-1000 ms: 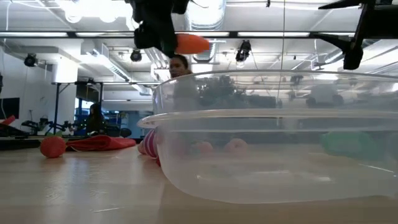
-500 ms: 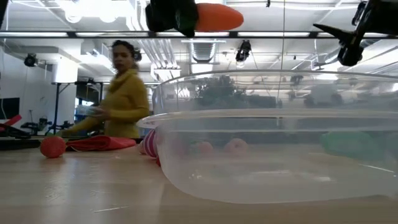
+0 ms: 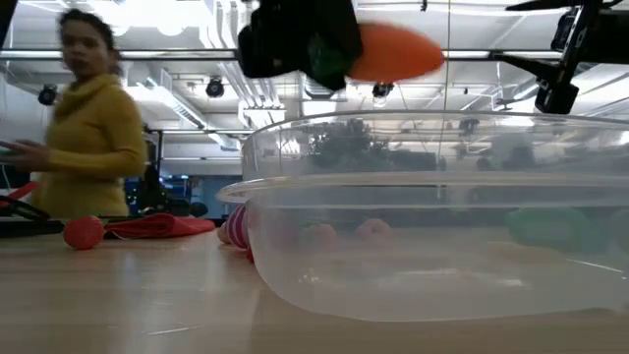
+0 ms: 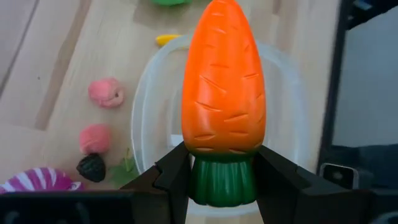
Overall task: Pick and placing Produce into tupperware
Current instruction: Put the orange carrot into the transparent bin
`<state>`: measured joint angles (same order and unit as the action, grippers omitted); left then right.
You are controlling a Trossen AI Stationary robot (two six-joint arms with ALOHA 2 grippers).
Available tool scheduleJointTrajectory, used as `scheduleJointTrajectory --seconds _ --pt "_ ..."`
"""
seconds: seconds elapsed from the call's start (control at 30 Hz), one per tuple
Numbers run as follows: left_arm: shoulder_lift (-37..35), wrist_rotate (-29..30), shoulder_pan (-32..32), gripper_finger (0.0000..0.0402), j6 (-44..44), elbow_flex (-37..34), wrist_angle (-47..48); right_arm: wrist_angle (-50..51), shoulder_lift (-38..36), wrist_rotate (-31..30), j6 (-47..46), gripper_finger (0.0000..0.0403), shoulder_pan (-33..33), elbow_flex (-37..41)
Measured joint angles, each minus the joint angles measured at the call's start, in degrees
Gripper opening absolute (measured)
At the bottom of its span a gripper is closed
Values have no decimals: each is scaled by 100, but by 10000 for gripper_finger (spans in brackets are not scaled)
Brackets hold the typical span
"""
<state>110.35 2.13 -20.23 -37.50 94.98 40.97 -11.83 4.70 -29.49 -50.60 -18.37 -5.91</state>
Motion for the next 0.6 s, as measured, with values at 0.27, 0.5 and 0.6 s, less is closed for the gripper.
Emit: scheduleJointTrajectory --seconds 0.27,0.5,0.6 --pt "454 -164 -4 125 -268 -2 -122 33 -4 -7 3 249 0 0" --pt "759 -287 11 125 -273 0 -176 180 -8 -9 1 249 0 0" --pt "870 -311 27 125 -289 0 -174 196 -6 -9 1 249 0 0"
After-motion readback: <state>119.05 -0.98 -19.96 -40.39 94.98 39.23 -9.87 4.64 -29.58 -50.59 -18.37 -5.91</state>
